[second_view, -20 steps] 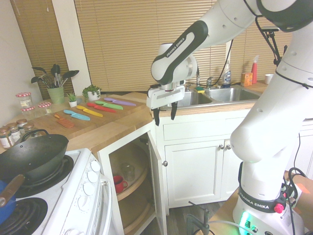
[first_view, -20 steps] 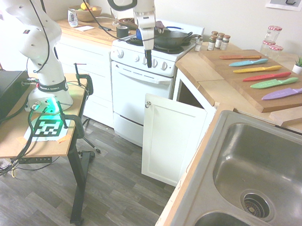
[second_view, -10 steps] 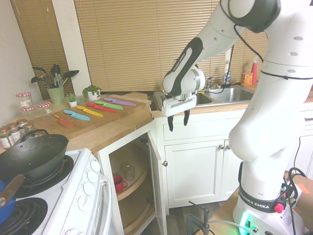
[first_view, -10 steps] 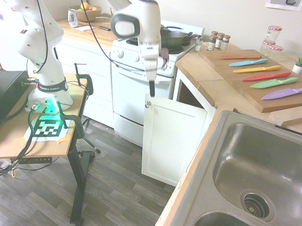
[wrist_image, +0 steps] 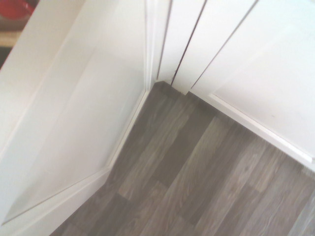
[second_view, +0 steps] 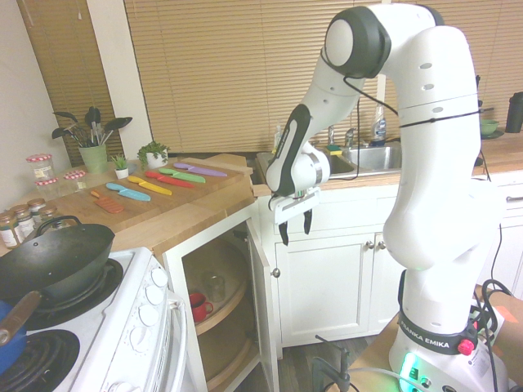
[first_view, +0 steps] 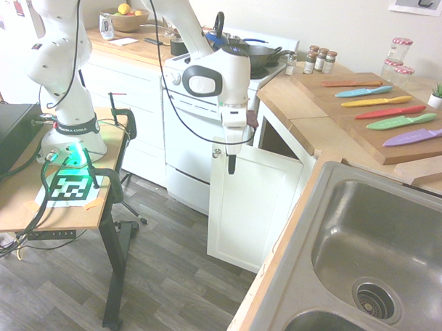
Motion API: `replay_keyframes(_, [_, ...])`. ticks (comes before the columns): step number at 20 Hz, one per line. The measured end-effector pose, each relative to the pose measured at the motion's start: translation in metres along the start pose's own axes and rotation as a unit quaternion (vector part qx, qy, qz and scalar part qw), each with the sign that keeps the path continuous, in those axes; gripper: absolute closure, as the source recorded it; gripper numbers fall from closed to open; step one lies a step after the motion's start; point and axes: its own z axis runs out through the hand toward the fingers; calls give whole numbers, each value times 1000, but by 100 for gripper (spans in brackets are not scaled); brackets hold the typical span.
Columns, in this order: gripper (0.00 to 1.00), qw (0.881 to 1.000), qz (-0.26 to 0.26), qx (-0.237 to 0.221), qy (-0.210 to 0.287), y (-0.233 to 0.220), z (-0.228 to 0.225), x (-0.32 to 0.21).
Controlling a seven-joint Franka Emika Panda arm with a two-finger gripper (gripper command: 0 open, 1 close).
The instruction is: Close the cabinet
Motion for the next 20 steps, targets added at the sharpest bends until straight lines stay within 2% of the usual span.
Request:
replay_keyframes(8, [0,999,-44,-9,16,-26,9,-18])
replay_keyframes(9, [100,999,-46,-13,16,-27,11,-20])
replay_keyframes(20, [100,998,-49,-19,27,-32,24,-17])
